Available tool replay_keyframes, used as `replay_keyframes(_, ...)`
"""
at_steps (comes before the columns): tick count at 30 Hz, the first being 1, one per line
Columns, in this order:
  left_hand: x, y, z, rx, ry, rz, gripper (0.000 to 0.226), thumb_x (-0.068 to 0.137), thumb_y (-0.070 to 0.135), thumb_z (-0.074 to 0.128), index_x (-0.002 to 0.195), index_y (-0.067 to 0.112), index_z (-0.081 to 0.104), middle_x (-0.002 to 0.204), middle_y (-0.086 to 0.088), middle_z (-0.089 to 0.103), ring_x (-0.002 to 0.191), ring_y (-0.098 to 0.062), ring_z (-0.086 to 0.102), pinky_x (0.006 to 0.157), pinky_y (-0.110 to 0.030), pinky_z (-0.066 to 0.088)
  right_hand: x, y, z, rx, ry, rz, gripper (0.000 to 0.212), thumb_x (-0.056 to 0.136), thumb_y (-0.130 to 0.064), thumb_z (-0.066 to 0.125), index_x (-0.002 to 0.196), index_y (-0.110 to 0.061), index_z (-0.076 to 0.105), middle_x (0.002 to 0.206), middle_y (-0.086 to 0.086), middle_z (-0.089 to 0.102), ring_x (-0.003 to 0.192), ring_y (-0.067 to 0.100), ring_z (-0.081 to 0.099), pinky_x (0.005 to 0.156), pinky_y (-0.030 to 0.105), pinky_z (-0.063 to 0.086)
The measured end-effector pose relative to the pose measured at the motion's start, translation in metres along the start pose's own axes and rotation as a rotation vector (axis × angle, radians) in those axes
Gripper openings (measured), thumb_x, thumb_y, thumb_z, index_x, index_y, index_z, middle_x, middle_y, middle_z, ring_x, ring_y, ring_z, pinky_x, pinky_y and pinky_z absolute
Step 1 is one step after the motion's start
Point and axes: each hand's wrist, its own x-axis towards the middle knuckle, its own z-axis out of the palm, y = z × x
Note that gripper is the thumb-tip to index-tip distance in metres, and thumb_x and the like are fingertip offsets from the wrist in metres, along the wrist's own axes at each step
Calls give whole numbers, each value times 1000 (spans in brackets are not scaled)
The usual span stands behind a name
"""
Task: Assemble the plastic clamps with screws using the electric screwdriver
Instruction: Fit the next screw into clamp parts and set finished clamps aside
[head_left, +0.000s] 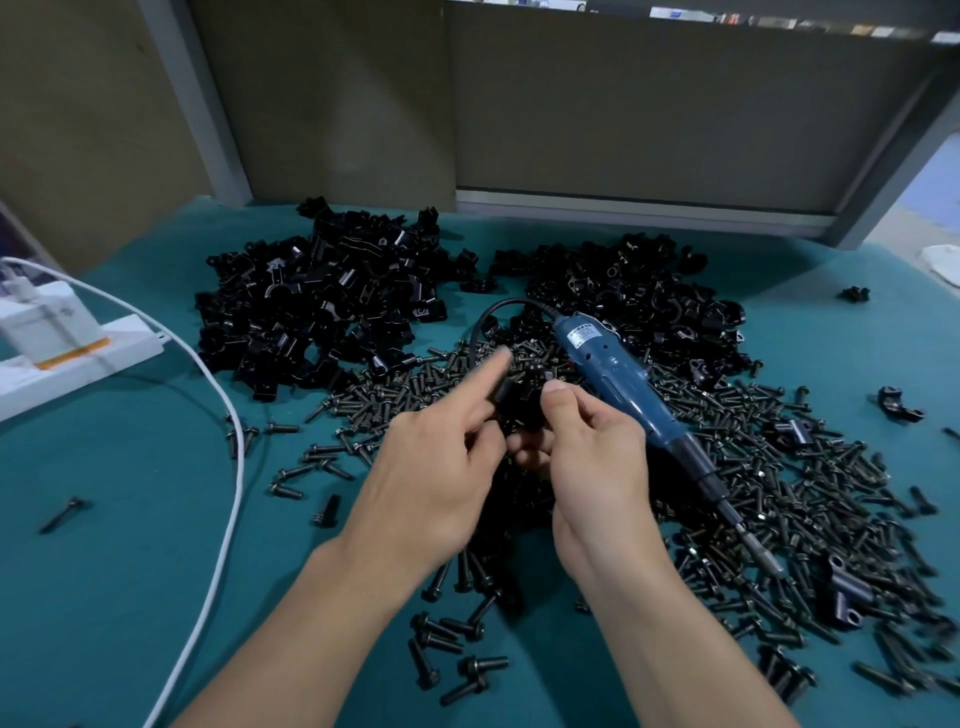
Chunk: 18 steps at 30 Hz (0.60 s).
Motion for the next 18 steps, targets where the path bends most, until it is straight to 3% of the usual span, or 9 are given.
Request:
replay_keyframes(2,0,3,-3,-2,8,-31,83,101,23,65,150,71,20,81,42,64,74,-4,68,68,-7,49,3,-3,-3,0,-21,46,38,105,-21,59,75,-29,80,66,-1,71,54,14,62,52,21,52)
replay_keyframes(4,2,0,-5,-58,40,-74,88,91,24,79,145,73,30,87,47,65,83,7,70,72,0,46,7,-4,-8,33,-44,123,34,106,-20,58,76,-15,76,61,-4,67,51,12,56,48,20,48)
replay_keyframes(8,9,-8,-4,-255,39,-123,58,70,27,96,113,55,69,76,19,74,69,0,68,76,-27,57,12,-5,-11,119,-133,311,28,107,-22,55,88,-9,71,61,-1,63,50,10,51,49,22,44)
replay_keyframes(11,10,-9,-2,-388,-14,-119,50,59,52,95,106,52,77,68,14,61,65,-5,54,67,-29,53,9,-5,-8,174,-241,395,30,107,-21,53,105,-2,75,96,15,78,78,23,73,66,33,59)
replay_keyframes(14,8,-10,-3,-377,-60,-106,52,58,67,85,109,57,76,65,20,56,62,-1,52,63,-20,48,7,-6,-7,183,-279,375,30,106,-16,53,100,-1,79,100,21,78,81,26,77,63,31,61)
replay_keyframes(15,8,-8,-2,-384,-93,-95,49,62,64,84,110,57,75,69,24,64,67,2,60,69,-19,52,6,-6,-7,179,-287,366,31,105,-14,53,96,-1,80,97,21,78,79,26,77,61,31,61)
replay_keyframes(18,8,-3,1,-452,-181,-89,37,71,51,81,109,53,78,102,17,80,100,-5,75,91,-38,61,5,-4,-8,131,-291,349,39,99,-1,49,79,-5,83,87,19,78,71,25,76,61,33,61)
